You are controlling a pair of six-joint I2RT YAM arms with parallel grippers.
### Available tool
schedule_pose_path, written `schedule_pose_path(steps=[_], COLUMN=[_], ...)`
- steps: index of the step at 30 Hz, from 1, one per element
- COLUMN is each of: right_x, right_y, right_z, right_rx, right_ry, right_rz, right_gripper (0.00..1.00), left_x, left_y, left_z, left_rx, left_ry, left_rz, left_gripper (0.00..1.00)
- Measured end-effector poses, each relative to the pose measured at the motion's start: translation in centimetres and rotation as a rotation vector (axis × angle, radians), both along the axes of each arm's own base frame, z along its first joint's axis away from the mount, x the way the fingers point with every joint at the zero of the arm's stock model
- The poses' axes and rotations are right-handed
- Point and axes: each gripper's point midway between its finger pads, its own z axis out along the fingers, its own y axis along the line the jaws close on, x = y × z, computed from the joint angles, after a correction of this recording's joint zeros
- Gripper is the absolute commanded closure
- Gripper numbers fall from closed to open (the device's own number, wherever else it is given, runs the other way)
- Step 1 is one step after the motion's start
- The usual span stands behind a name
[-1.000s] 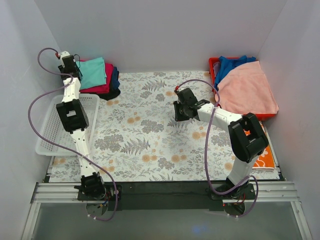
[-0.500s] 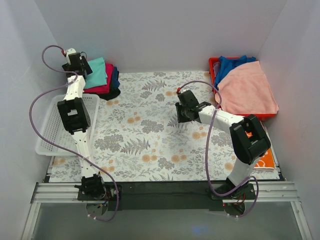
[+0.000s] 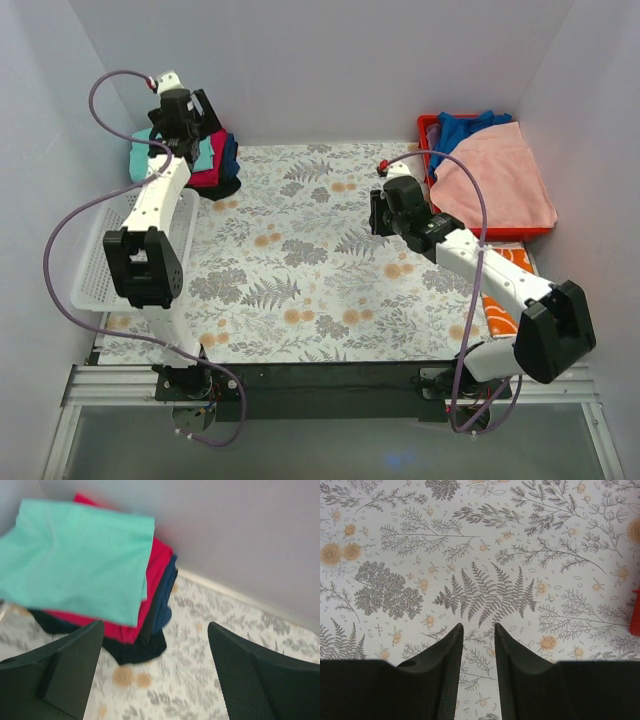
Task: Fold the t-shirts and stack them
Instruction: Put the neatly folded tshirt into the corner of the board with the left arm
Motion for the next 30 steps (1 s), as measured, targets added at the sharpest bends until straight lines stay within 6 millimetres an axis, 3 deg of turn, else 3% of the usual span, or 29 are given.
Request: schedule_pose_path(steps=[3,7,9,12,16,19,22,27,30], right_x=[-1.4,-3.3,-4.4,-5.8,-7.3,-8.4,-9.0,-9.3,-9.3], right_y=[-1.1,-2.6,-3.5,-4.7,-5.7,-6.5,-7.0,-7.2,-7.3], right_z=[1.1,2.3,2.4,1.7,0.1,-0.8,-1.0,-0.9,-1.0], right_rx=[0.015,0.035,0.038,0.031,0.019,0.012,0.014,0.016,0.014], right_ry=[-0.029,-0.071,-0.085,-0.086,-0.070,-0.060,-0.066,-0.071,-0.070], right_rz=[-0.005,-0.014,-0.020,-0.023,-0.023,-0.024,-0.027,-0.029,-0.032], right_gripper=[0.62,0.60,0.60,0.60,0.60,0.60,0.60,0.60,0.60], left_x=[-3.8,-9.2,-12.2,-16.3,-20.1,-22.8,-25.2,-28.1,-29.2], left_y=[-2.6,-8.4,-11.4,-14.3,-15.6,-16.8,-18.4,-20.2,-20.9], left_z=[-2.6,-5.6,-5.9,-5.1,-3.4,-3.6,-5.8,-11.1,-12.3], left_rx=[-0.024,-0.027,-0.029,-0.045,-0.087,-0.125,-0.142,-0.133,-0.124], left_ry=[0.062,0.127,0.131,0.096,0.029,0.010,0.045,0.158,0.185], left_rz=[-0.027,-0.120,-0.187,-0.265,-0.305,-0.345,-0.398,-0.439,-0.452], left_gripper=[0.16,0.16,0.15,0.15,0.15,0.14,0.14,0.14,0.13])
